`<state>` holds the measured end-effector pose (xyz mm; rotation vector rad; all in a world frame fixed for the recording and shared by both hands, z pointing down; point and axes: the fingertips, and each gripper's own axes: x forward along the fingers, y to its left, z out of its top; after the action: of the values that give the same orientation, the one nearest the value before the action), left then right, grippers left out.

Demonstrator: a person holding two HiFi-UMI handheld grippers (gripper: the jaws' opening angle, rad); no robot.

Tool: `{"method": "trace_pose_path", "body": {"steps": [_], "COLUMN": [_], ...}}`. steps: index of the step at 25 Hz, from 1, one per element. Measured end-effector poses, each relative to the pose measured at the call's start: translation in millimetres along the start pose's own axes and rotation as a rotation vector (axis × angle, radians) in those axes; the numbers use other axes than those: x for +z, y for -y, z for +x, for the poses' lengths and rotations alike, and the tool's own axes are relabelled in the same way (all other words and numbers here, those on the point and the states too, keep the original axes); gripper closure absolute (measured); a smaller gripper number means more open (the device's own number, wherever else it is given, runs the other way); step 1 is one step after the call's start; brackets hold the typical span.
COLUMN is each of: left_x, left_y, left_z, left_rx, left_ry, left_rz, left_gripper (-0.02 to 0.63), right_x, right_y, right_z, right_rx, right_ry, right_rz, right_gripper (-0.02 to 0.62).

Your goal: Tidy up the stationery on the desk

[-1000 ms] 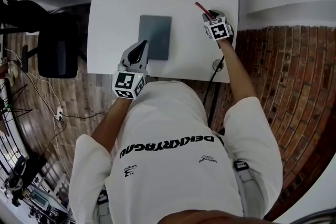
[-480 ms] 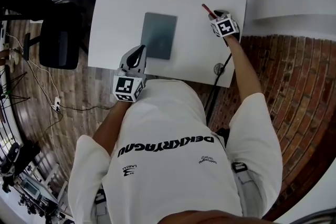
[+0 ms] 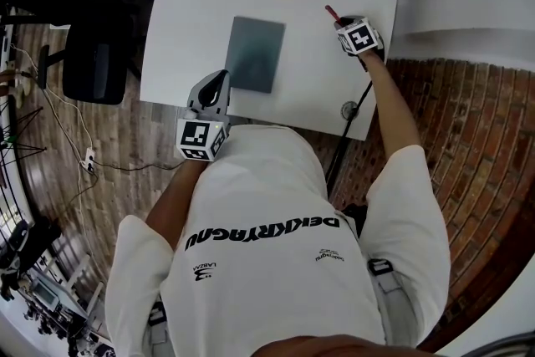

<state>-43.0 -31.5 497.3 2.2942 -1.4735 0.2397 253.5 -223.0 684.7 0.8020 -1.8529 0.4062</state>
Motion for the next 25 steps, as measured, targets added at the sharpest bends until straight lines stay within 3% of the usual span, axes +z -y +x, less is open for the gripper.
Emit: {"method": "trace_pose_path", "body": {"steps": [4,8,17,25], "left_x": [-2.8,-0.8,1.6,-0.6], "left_y": [4.5,6.0,-2.4,-7.8], "left_z": [0.2,-1.4,-10.4,-14.8], "left_rx": [-0.022,-0.032,-0.027,-0.031], "left_ry": [-0.013,-0.009,0.000,0.002], "left_rz": [0.011,0.015,-0.002,-0.024], "left_gripper": [0.609,0.609,0.609,0.609], "right_x": [-0.4,5.7,29.2,34.1], "right_y": [-2.0,-4.7,-33.0,-86.7], "right_z": [0.1,-8.7,-48.5,-71.7], "right_rx": [0.008,0.025,0.103,0.302], "right_ry": [-0.033,-0.012,0.158,0.321], "right_rz": [0.023,0.128,0.517,1.032], "right_gripper": [0.546,0.546,0.546,0.546]}}
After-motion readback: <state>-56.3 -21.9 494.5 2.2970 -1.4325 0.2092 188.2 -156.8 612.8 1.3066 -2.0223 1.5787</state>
